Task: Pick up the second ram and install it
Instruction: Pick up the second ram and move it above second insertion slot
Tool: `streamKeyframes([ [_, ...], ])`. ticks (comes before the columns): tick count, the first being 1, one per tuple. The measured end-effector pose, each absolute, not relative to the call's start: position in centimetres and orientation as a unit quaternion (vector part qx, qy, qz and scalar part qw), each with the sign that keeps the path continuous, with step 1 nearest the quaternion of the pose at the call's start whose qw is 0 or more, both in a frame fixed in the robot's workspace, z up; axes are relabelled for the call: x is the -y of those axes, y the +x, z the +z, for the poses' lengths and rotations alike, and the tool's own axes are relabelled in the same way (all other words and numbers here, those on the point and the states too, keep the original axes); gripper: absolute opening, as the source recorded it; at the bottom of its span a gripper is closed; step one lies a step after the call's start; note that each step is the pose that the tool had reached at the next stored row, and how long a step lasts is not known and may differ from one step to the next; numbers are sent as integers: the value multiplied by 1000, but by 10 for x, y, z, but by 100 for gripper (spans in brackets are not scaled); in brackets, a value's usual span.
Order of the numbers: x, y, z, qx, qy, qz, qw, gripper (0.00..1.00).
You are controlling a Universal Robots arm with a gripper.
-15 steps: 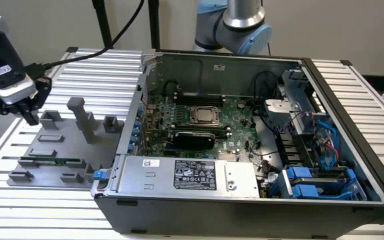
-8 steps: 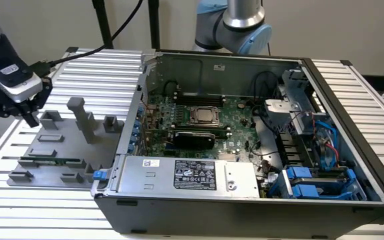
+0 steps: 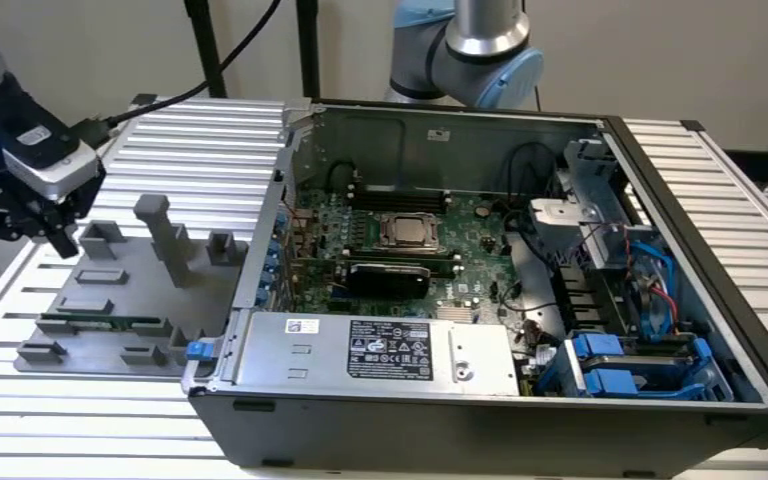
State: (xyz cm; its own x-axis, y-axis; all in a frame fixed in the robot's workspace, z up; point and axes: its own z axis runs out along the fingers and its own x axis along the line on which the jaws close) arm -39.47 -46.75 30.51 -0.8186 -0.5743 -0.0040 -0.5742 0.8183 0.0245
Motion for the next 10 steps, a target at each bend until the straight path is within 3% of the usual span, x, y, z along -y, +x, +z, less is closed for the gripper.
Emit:
streamKeyframes([
  [10,468,-395,301,925,380,-5,4,0],
])
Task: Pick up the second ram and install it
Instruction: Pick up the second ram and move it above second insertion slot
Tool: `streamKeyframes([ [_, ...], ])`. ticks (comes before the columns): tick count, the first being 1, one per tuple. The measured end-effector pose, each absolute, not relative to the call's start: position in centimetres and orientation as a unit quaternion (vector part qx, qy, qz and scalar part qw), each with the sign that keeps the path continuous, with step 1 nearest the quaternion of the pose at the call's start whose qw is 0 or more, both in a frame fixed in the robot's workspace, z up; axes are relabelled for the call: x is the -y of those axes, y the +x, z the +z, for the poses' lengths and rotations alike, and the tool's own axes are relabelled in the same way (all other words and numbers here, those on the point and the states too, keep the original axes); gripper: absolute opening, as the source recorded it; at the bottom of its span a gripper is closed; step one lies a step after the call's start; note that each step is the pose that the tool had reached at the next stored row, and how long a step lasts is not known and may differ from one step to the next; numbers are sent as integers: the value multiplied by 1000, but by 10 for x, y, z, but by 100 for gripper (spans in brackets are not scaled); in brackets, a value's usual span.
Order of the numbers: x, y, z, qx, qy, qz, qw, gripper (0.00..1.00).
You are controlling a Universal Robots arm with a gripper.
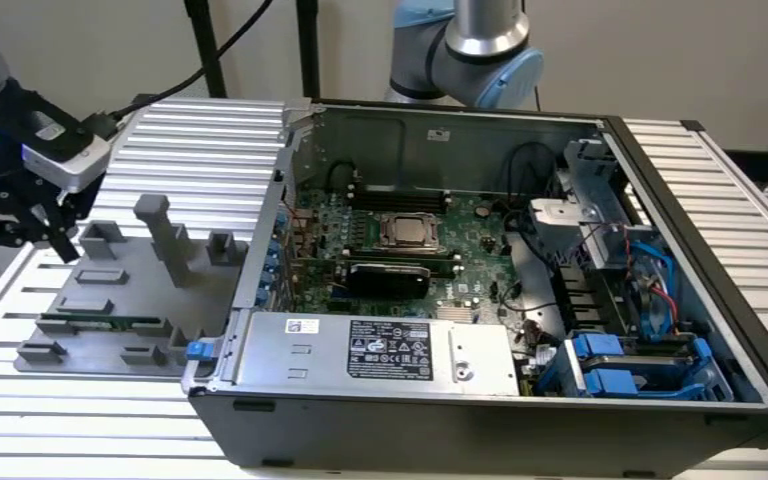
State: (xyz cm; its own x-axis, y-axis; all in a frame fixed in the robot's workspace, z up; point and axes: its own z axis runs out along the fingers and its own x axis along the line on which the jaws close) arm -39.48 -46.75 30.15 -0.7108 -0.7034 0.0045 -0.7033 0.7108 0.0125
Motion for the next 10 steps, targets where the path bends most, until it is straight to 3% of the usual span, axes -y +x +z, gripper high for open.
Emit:
streamKeyframes([
  [10,468,-395,296,890,456,5,-1,0],
])
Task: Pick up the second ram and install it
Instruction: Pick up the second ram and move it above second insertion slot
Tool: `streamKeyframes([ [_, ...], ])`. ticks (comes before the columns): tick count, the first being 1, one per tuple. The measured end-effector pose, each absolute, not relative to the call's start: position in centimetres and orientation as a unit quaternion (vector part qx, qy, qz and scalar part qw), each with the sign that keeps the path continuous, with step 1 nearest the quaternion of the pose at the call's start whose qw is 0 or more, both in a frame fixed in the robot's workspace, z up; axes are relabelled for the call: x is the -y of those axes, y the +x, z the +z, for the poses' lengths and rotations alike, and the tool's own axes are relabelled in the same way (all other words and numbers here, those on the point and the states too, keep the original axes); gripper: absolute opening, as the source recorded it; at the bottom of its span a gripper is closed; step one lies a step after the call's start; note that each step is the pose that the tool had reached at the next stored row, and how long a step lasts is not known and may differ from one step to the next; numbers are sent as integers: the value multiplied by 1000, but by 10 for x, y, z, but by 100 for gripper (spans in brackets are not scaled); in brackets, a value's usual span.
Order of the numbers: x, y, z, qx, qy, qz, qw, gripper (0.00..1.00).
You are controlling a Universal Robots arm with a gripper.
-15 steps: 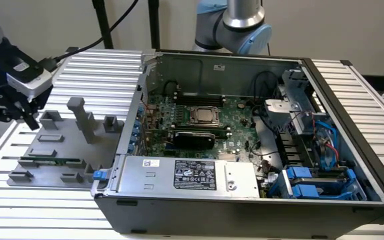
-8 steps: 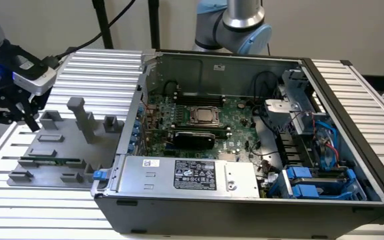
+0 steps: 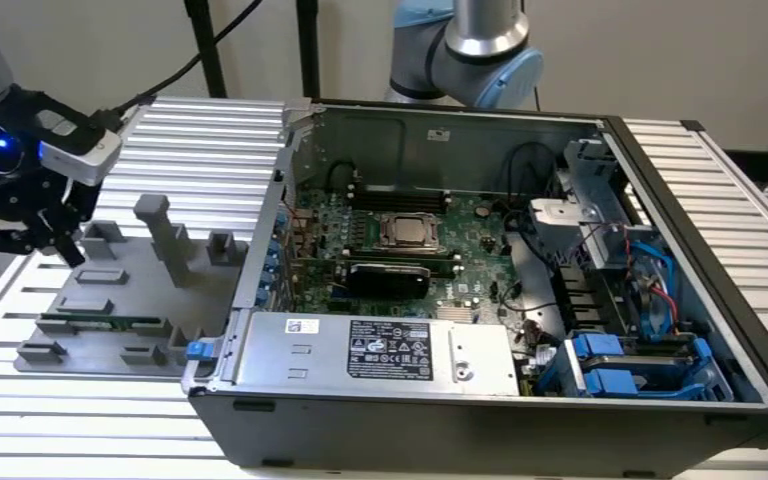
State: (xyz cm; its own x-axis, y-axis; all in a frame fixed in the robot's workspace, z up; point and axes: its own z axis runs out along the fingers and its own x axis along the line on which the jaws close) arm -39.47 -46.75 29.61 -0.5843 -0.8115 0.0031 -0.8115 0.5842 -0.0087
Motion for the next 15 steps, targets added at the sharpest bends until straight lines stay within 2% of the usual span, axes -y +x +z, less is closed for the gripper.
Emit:
streamKeyframes([
  [15,467,-395,283,-821,-570,-10,4,0],
])
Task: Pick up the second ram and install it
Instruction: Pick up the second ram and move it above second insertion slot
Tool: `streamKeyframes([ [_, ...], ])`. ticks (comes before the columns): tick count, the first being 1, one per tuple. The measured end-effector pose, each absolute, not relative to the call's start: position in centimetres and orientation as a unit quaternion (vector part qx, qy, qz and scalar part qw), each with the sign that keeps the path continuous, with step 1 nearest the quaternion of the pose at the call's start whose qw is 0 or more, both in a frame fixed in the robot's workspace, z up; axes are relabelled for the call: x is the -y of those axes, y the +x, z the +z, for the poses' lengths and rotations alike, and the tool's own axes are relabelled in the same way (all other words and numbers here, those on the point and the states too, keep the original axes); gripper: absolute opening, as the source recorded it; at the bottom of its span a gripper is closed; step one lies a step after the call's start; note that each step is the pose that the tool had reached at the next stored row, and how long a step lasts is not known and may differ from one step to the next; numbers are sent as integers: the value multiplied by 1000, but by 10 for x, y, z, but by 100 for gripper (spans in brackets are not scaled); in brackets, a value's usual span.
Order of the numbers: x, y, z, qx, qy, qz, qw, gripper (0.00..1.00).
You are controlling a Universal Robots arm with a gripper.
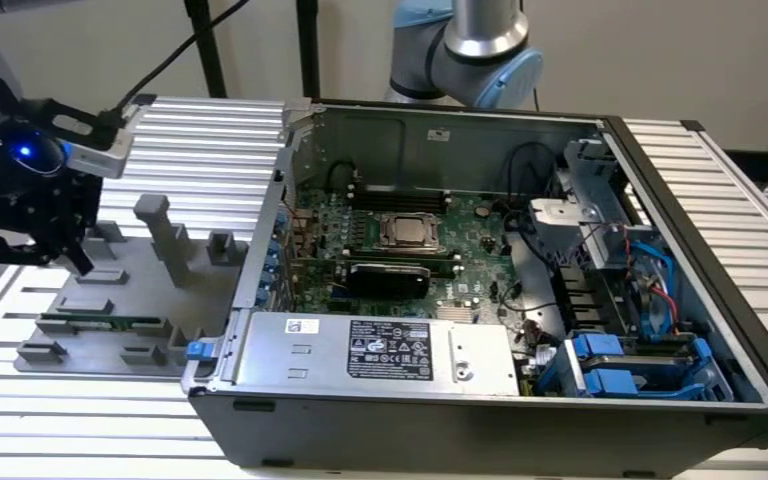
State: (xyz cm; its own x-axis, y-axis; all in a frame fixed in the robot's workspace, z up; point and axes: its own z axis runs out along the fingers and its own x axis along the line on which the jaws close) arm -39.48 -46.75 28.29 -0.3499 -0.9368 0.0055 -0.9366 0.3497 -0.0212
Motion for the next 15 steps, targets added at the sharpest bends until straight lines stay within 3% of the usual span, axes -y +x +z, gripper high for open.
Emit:
streamKeyframes([
  [15,467,-395,273,-739,-674,-9,5,0],
])
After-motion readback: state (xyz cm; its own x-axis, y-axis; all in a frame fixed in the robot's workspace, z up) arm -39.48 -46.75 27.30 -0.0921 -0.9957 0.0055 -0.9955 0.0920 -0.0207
